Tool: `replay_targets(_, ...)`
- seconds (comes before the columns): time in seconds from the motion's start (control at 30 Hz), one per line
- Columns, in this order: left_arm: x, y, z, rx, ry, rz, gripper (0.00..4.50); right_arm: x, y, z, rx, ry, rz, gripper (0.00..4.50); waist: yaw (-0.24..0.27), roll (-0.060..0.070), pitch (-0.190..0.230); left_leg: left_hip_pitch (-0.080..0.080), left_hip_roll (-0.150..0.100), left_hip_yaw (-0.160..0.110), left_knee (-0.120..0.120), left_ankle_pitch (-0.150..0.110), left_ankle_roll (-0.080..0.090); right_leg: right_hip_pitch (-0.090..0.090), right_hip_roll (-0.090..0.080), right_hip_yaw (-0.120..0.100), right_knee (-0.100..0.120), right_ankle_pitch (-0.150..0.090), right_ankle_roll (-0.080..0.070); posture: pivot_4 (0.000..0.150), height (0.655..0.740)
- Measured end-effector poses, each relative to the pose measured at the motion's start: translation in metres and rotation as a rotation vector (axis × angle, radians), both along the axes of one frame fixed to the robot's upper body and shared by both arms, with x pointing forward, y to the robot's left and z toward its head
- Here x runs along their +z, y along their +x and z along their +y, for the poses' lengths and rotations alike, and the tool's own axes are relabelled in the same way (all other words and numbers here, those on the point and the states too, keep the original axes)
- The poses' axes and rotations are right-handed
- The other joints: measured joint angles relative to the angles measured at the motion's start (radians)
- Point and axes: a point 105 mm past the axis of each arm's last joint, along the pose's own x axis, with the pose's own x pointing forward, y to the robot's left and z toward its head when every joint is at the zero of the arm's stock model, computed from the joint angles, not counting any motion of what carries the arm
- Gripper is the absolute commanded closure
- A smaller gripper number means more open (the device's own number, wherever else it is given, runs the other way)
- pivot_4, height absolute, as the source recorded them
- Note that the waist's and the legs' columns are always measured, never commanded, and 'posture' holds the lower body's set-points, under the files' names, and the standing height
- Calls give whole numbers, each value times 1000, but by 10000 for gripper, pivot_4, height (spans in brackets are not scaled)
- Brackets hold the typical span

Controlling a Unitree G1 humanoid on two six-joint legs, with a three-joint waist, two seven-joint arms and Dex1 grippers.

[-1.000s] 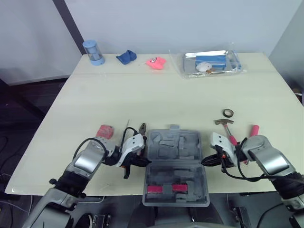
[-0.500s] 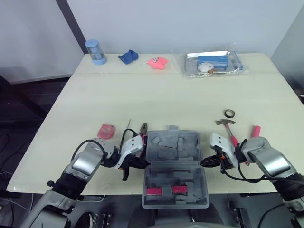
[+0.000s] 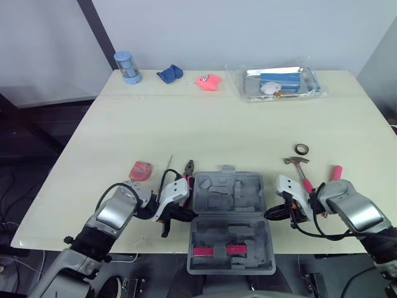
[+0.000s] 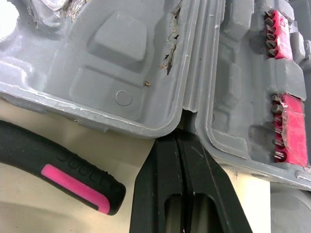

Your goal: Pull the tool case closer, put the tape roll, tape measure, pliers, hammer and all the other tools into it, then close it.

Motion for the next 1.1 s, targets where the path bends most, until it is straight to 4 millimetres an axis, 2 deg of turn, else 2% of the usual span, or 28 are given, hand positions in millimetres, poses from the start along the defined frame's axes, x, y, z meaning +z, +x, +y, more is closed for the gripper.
replay_targets(0.57,-1,-1,-2,-5,-3,2,45000,-2,-1,-3,-2,-20,-1,44445,0,0,0,0,0,0,0,0,0,0,0,0,0,0,0,1500,7400)
replay_targets(0.8,2,0,6,5,17,-4,45000,-1,0,-13,-27,-35,-10,44445,0,0,0,0,0,0,0,0,0,0,0,0,0,0,0,1500,7400)
replay_targets(0.93,2,-5,10,12,17,-7,45000,0,-1,-27,-63,-49,-21,44445,1,0,0,0,0,0,0,0,0,0,0,0,0,0,0,1500,7400)
replay_targets(1.1,21,-7,21,50,-43,-95,45000,13,6,-46,-159,-4,-132,44445,1,-1,0,0,1,0,0,0,0,0,0,0,0,0,0,1500,7400)
